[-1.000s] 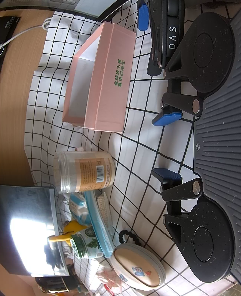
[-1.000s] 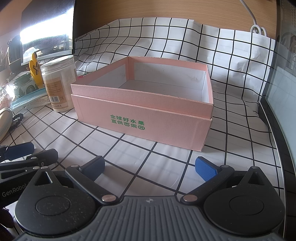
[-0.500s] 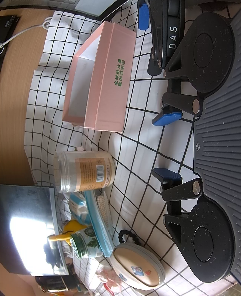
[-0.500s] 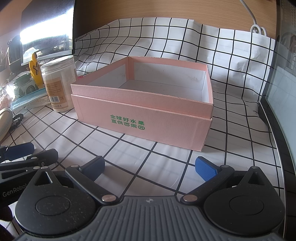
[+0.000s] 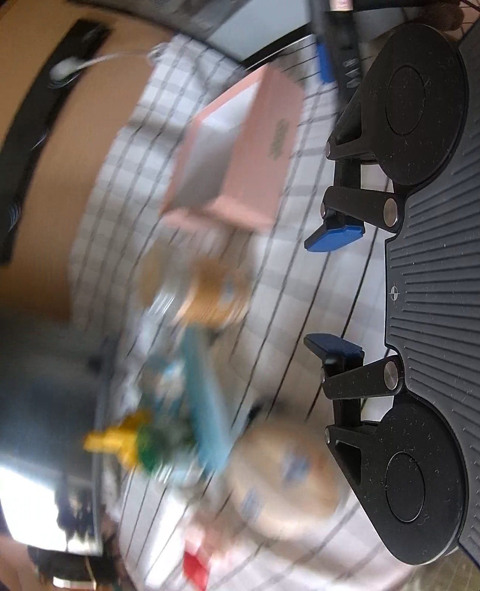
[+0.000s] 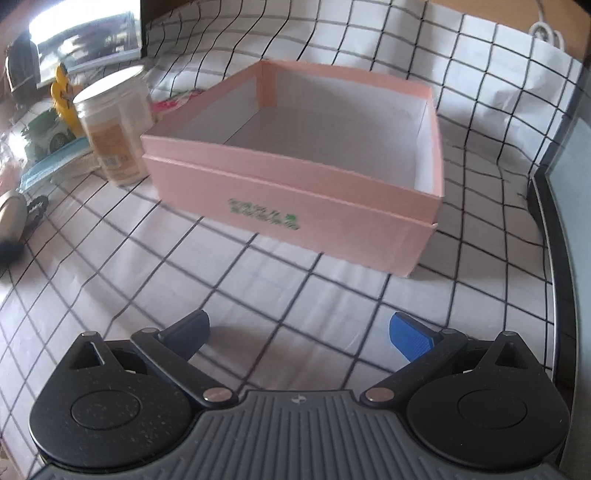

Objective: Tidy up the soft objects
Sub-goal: 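Grasp the pink-gold ribbon bow with the left tool while the right tool approaches the red pouch, then grasp the red pouch with the right tool while the left tool holds the bow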

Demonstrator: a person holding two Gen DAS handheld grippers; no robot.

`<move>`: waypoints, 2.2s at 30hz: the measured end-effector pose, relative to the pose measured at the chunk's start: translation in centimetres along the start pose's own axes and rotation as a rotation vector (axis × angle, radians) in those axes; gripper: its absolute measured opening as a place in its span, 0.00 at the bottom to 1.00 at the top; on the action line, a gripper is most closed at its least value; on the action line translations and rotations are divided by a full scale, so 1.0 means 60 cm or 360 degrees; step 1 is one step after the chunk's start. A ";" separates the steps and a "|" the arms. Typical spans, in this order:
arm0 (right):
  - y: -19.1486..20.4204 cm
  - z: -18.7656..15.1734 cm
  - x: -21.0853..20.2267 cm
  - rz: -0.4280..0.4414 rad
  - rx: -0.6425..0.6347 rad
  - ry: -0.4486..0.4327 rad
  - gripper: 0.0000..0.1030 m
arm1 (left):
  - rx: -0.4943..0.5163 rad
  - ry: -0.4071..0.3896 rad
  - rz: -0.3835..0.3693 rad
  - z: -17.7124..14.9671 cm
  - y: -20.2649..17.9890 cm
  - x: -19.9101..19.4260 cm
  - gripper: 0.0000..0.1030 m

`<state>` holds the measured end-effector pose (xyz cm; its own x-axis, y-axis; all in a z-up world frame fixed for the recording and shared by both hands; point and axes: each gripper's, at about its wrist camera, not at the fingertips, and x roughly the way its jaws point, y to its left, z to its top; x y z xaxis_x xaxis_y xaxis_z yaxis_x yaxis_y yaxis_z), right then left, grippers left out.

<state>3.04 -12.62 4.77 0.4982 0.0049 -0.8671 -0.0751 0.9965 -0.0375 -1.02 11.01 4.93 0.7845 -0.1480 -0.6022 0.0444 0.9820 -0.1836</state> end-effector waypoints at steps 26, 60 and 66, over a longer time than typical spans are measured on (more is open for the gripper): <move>0.574 0.226 -0.058 0.0265 -0.0735 -0.0355 1.00 | -0.0348 0.0157 0.0183 0.267 0.656 0.096 0.51; 0.743 0.304 0.046 0.0567 -0.0825 -0.0199 0.88 | -0.0340 0.0242 0.0396 0.272 0.837 0.099 0.21; 0.831 0.345 0.144 0.0653 -0.0561 0.0040 0.82 | -0.0336 0.0082 0.0285 0.257 0.808 0.034 0.21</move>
<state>21.48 38.83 5.71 0.3463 0.3816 -0.8570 -0.5464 0.8246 0.1464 12.25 60.10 6.78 0.7356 0.0144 -0.6773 -0.2260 0.9477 -0.2253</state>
